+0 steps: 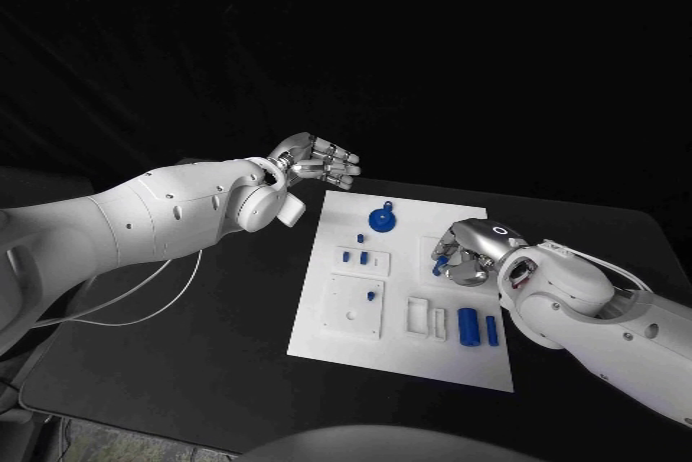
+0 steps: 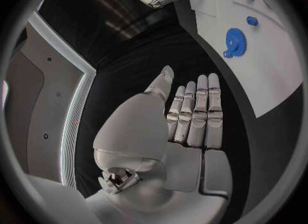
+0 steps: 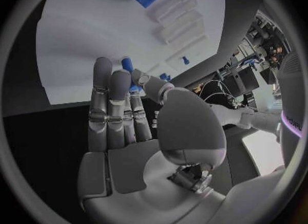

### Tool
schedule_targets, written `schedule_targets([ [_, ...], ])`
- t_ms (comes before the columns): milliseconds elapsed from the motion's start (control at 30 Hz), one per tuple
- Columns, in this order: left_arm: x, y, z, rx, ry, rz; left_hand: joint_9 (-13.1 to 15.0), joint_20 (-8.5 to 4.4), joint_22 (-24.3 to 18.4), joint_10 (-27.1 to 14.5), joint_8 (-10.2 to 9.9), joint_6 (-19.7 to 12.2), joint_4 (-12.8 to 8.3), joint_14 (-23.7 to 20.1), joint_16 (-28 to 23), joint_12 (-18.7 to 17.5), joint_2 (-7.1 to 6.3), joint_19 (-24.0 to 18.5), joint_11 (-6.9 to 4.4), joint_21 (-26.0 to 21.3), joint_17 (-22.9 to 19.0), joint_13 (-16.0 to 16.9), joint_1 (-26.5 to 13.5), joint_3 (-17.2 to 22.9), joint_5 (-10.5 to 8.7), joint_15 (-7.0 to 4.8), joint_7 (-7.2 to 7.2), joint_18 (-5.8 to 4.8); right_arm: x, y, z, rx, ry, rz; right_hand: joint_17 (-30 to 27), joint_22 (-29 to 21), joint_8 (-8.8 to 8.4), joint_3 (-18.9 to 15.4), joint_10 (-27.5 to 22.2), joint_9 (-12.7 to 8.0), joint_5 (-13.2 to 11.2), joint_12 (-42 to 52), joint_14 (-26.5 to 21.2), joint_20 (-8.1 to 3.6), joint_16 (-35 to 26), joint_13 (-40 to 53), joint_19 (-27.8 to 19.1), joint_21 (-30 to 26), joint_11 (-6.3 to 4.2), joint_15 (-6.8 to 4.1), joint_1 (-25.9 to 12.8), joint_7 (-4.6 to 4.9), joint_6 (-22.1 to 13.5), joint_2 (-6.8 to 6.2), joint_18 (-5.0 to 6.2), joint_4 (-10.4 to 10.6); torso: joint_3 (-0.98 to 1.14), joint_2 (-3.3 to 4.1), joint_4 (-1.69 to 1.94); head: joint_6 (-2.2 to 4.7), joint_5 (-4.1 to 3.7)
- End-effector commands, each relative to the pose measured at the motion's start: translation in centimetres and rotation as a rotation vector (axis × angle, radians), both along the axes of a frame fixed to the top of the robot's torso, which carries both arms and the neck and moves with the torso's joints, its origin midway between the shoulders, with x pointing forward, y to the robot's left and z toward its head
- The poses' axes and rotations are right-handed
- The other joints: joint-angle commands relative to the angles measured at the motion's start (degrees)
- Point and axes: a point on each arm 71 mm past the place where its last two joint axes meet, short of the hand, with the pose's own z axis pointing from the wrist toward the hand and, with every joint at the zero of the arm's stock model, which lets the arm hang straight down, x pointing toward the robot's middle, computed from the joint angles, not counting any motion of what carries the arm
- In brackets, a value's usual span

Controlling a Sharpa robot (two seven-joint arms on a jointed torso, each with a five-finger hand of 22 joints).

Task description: Assemble the parts on the task board

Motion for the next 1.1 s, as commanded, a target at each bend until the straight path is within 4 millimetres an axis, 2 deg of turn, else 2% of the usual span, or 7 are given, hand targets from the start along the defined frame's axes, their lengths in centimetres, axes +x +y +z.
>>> schedule_targets([
  [33, 0.0, -0.1, 0.0, -0.012, 0.002, -0.015, 0.0, 0.1, -0.06, 0.07, -0.11, 0.22, -0.14, -0.33, -0.17, -0.24, 0.25, -0.41, 0.16, 0.2, 0.07, -0.01, -0.23, 0.18, -0.08, -0.03, 0.21, -0.07, -0.3, 0.3, 0.7, 0.048, -0.036, -0.004, 0.09, 0.64, 0.23, 0.23, 1.35, -0.01, 0.08, 0.38, 0.04, -0.37, 0.15, 0.23, -0.02, 0.3, -0.92, -0.37, -0.43, 0.0, 0.53, 0.5, 0.34, 0.09, 0.01, -0.03, -0.06, -0.04, 0.21],
  [333, 0.0, -0.2, 0.0, -0.011, 0.005, -0.016, 0.01, 0.14, -0.2, -0.01, -0.1, 0.19, -0.13, -0.43, -0.16, -0.24, 0.26, -0.49, 0.2, 0.29, 0.09, -0.01, -0.33, 0.11, -0.08, 0.01, 0.23, -0.05, -1.5, 2.5, 3.0, 0.151, -0.07, 0.047, 0.14, 1.0, 0.25, -0.1, 1.59, 0.01, 0.01, 0.37, 0.02, -0.41, 0.08, 0.22, -0.04, 0.17, -1.0, -0.42, -0.34, -0.08, 0.86, 0.54, 0.35, -0.02, -0.05, -0.03, -0.01, 0.03, 0.52],
  [467, 0.0, -0.3, 0.0, -0.01, 0.006, -0.016, 0.0, 0.17, -0.26, -0.11, -0.11, 0.12, -0.1, -0.46, -0.16, -0.24, 0.24, -0.52, 0.23, 0.31, 0.1, -0.01, -0.36, 0.08, -0.07, 0.02, 0.27, -0.05, -2.1, 4.1, 3.3, 0.173, -0.054, 0.089, 0.14, 1.15, 0.23, -0.19, 1.63, 0.0, 0.04, 0.37, 0.05, -0.42, 0.04, 0.22, -0.12, 0.08, -1.01, -0.42, -0.36, -0.08, 0.88, 0.62, 0.39, -0.03, -0.05, -0.05, -0.07, -0.1, 1.09],
  [600, 0.1, -0.6, 0.0, -0.01, 0.007, -0.019, 0.0, 0.17, -0.26, -0.11, -0.11, 0.12, -0.1, -0.46, -0.16, -0.24, 0.24, -0.52, 0.23, 0.31, 0.1, -0.01, -0.36, 0.08, -0.07, 0.02, 0.27, -0.05, -2.9, 6.4, 3.1, 0.185, -0.036, 0.141, 0.13, 1.35, 0.23, -0.42, 1.58, 0.0, 0.1, 0.36, 0.04, -0.38, -0.03, 0.22, -0.13, -0.04, -0.99, -0.41, -0.34, -0.07, 0.88, 0.77, 0.39, -0.11, -0.12, -0.12, -0.03, -0.11, 1.5],
  [733, 0.1, -0.9, -0.1, -0.012, 0.008, -0.025, 0.0, 0.17, -0.26, -0.11, -0.11, 0.12, -0.1, -0.46, -0.16, -0.24, 0.24, -0.52, 0.23, 0.31, 0.1, -0.01, -0.36, 0.08, -0.07, 0.02, 0.27, -0.05, -3.9, 8.8, 2.5, 0.188, -0.029, 0.198, 0.14, 1.43, 0.24, -0.34, 1.63, 0.01, 0.2, 0.39, 0.06, -0.37, -0.03, 0.23, -0.11, -0.07, -1.0, -0.41, -0.34, -0.08, 0.9, 0.82, 0.39, -0.19, -0.03, 0.0, 0.17, -0.23, 2.07],
  [833, 0.1, -1.1, -0.1, -0.012, 0.009, -0.027, 0.0, 0.17, -0.26, -0.11, -0.11, 0.12, -0.1, -0.46, -0.16, -0.24, 0.24, -0.52, 0.23, 0.31, 0.1, -0.01, -0.36, 0.08, -0.07, 0.02, 0.27, -0.05, -4.6, 10.4, 2.3, 0.193, -0.028, 0.238, 0.14, 1.44, 0.24, -0.33, 1.63, 0.01, 0.2, 0.39, 0.06, -0.37, -0.03, 0.23, -0.1, -0.08, -1.0, -0.41, -0.35, -0.08, 0.91, 0.82, 0.39, -0.2, -0.03, 0.04, 0.15, -0.31, 2.42],
  [1100, 0.1, -1.6, -0.1, -0.015, 0.011, -0.036, 0.01, 0.19, -0.43, -0.11, -0.09, 0.1, -0.02, -0.51, -0.16, -0.22, 0.26, -0.54, 0.23, 0.34, 0.12, -0.01, -0.4, 0.03, -0.08, 0.04, 0.27, -0.04, -6.0, 12.8, 1.5, 0.185, -0.014, 0.305, 0.17, 1.7, 0.25, -0.33, 1.7, 0.04, 0.29, 0.37, 0.05, -0.38, -0.03, 0.23, 0.06, -0.25, -1.02, -0.44, -0.59, -0.11, 0.98, 0.96, 0.35, -0.45, -0.12, 0.02, 0.13, -0.54, 3.11],
])
